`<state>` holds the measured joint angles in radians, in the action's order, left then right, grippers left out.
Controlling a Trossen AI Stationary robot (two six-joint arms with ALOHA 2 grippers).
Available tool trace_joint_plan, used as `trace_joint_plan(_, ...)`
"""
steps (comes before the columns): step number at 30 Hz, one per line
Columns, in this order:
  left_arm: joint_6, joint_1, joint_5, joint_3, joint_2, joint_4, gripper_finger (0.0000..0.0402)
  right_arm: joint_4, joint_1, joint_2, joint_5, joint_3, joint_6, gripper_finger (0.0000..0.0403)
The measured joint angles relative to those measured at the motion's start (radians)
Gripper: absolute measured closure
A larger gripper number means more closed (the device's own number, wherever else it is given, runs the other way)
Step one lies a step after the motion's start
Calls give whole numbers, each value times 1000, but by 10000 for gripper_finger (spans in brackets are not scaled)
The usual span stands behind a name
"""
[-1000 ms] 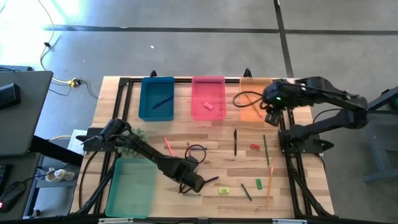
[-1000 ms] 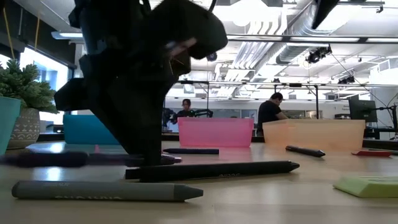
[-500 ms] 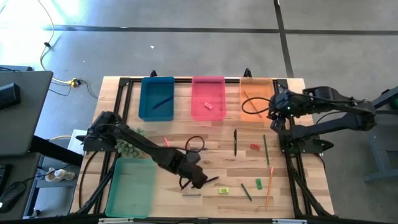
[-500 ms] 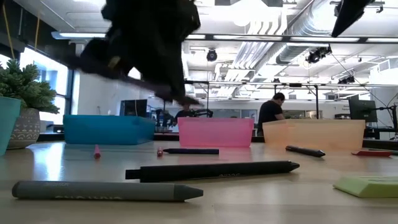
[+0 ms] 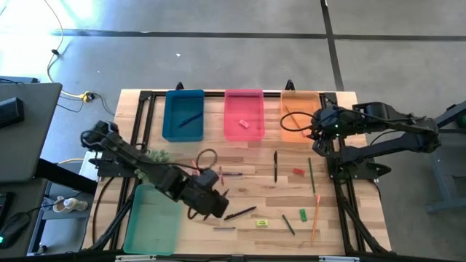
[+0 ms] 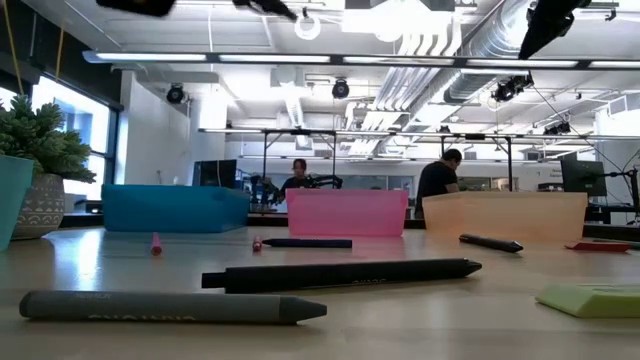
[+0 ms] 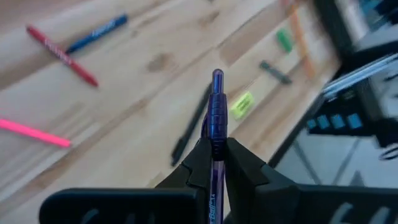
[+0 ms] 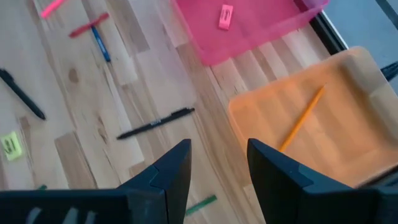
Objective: Sort crayons/erasers/pens/pencils in bins
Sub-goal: Put the violet pen into the blue bin
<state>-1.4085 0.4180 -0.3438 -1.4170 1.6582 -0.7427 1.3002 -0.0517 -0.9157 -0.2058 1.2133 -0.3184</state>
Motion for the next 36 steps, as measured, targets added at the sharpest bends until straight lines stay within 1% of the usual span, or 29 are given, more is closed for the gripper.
trace_joint_plan(4,-48,38,-71,0,-63,-80,392,-26,0,0,0,0,-32,253)
trace_joint_plan(9,-138,88,-147,-1,-102,-197,401,-34,0,0,0,0,-52,253)
trace_joint_plan(12,-175,99,-147,0,-105,-254,401,-45,0,0,0,0,-74,253)
trace_joint_plan(20,-193,88,-138,0,-98,-256,394,-77,0,-1,0,0,-104,253)
trace_joint_plan(24,-127,83,-129,0,-97,-242,365,-79,0,0,0,0,-104,253)
trace_joint_plan(29,-151,85,-131,0,-75,-208,302,-79,0,0,0,0,-104,253)
trace_joint_plan(32,-191,83,-118,0,-22,-171,268,-79,0,-1,0,0,-104,253)
trace_joint_plan(36,-196,73,-47,0,80,-103,246,-78,0,-1,0,0,-104,253)
